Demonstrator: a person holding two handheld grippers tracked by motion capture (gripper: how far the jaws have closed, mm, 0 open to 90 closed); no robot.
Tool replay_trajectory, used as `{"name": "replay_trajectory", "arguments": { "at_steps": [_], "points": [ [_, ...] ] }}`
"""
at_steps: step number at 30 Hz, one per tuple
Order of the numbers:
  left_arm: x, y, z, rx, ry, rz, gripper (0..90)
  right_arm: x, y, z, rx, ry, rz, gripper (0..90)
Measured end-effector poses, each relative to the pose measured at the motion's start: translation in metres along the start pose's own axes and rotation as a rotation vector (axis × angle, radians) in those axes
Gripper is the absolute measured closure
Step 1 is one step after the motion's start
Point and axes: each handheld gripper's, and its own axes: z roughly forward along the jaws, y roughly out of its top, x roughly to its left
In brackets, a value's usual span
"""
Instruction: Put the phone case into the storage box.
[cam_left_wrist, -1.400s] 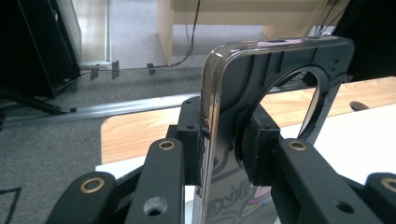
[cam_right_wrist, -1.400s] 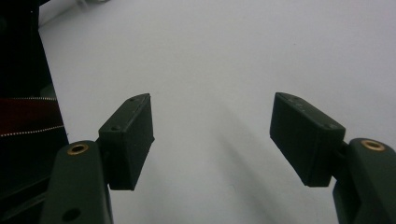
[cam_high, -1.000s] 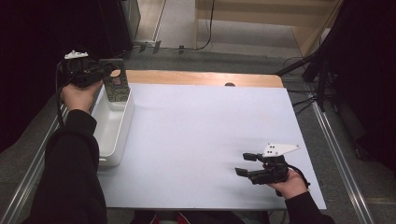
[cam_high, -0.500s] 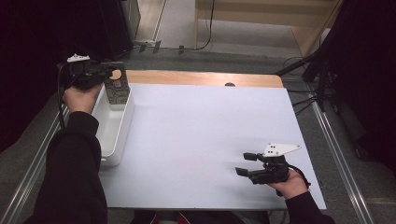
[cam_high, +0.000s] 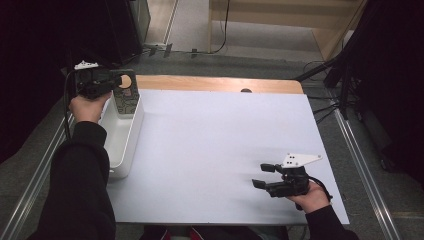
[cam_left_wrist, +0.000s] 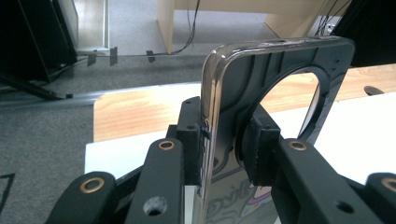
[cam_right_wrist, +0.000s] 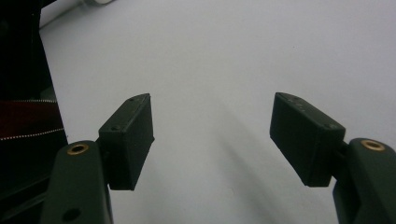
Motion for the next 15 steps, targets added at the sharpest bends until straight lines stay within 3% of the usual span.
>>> {"name": "replay_trajectory", "arguments": {
  "at_steps": [4, 6, 15],
  "points": [
    [0.0017, -0.0037, 0.0002, -0.014, 0.010, -0.001, 71.1, 0.0005, 0.0001, 0.0003, 0.002, 0.001, 0.003, 29.3],
    [0.0034, -0.0048, 0.0007, -0.010, 0.001, -0.015, 71.1, 0.0005, 0.0001, 0.0005, 0.001, 0.002, 0.002, 29.3],
    [0.0033, -0.0099, 0.0053, 0.015, -0.002, -0.003, 71.0, 0.0003, 0.0001, 0.0003, 0.001, 0.002, 0.003, 29.3]
  ]
}}
